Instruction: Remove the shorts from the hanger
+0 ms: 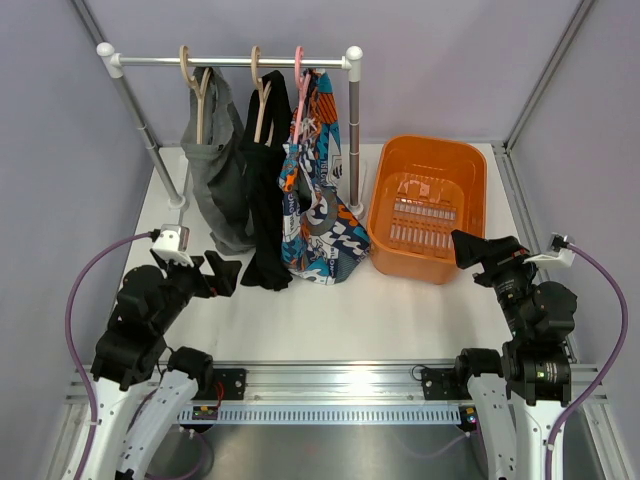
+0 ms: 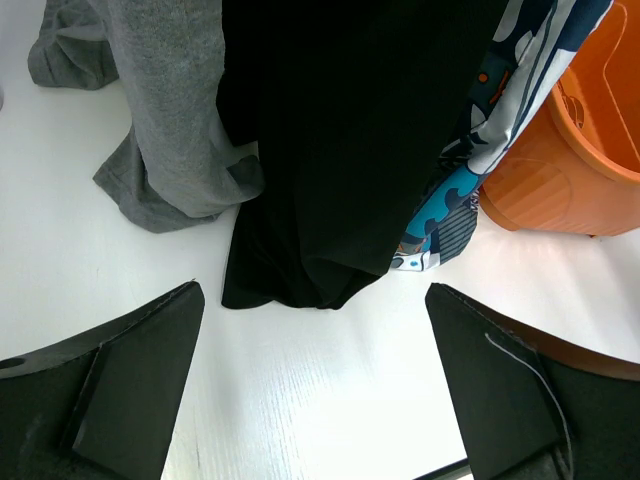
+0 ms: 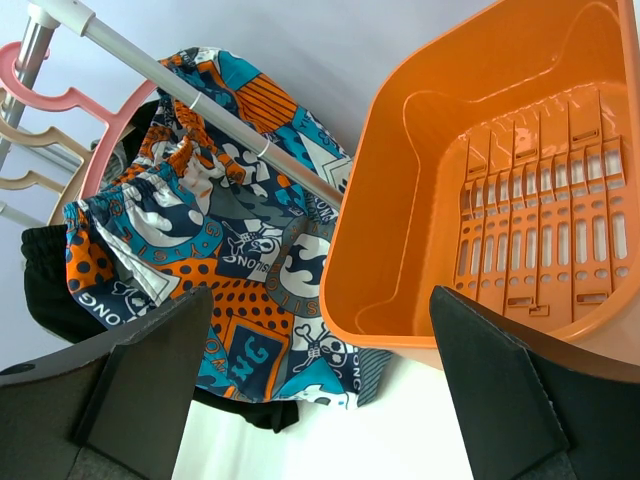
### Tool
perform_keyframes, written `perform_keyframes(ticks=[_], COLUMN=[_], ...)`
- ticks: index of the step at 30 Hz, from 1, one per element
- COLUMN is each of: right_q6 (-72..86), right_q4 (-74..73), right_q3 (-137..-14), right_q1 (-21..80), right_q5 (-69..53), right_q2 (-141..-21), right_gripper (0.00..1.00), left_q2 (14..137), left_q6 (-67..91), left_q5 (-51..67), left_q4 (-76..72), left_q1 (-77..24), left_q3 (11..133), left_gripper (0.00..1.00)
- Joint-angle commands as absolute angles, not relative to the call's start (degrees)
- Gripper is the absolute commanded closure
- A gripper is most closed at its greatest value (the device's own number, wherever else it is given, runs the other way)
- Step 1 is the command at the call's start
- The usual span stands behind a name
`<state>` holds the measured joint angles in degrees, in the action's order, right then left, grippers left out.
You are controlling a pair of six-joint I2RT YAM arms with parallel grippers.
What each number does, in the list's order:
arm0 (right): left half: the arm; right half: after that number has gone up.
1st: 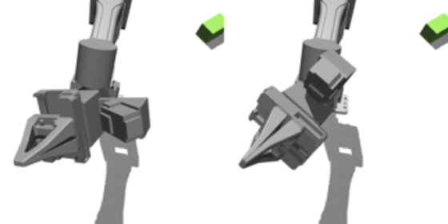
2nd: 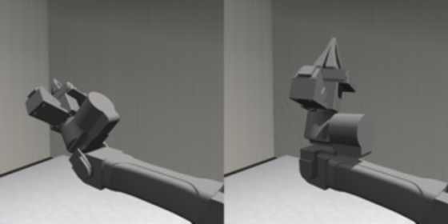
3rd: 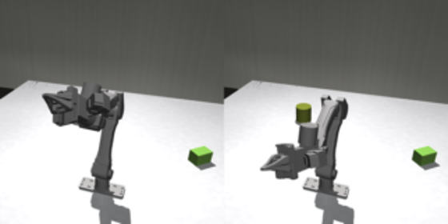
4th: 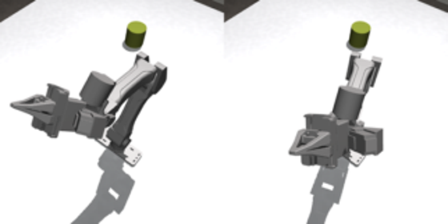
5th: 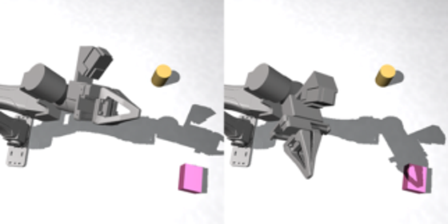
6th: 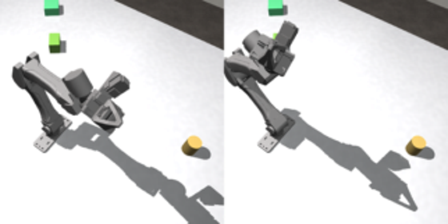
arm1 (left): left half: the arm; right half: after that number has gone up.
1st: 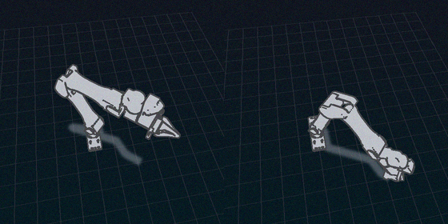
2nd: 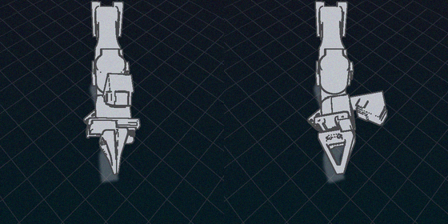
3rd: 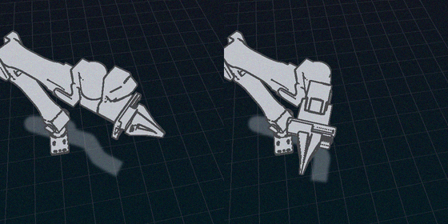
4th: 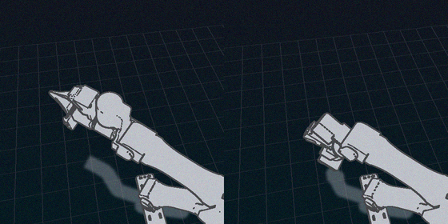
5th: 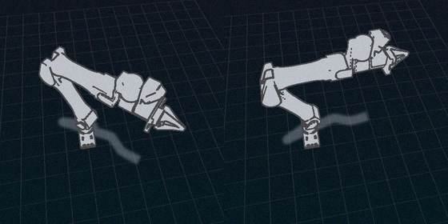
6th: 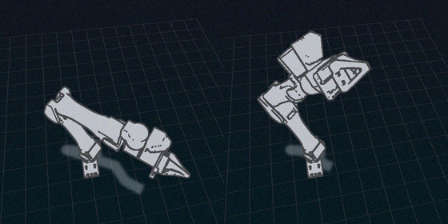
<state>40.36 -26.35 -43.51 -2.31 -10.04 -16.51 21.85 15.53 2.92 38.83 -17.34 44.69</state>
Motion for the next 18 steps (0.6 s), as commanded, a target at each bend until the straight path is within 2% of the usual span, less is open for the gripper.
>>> perform_keyframes(ticks=[1,12,18], right_q6=[40.7,40.3,40.3], right_q4=[-23.9,-24.3,-25.7], right_q3=[-44.5,-45.1,-45.8], right_q1=[-2.5,-2.5,-2.5], right_q5=[-9.8,-10.0,-10.7], right_q2=[-16.0,-17.7,-18.6], right_gripper=[0.01,0.01,0.0], left_q2=[21.6,21.6,30.3], left_q6=[16.1,16.2,18.0], left_q5=[4.5,5.8,8.3], left_q4=[35.2,33.7,30.6], left_q1=[-17.7,-17.7,-17.7], left_q3=[44.8,45.8,57.6], left_gripper=[0.01,0.01,0.01])
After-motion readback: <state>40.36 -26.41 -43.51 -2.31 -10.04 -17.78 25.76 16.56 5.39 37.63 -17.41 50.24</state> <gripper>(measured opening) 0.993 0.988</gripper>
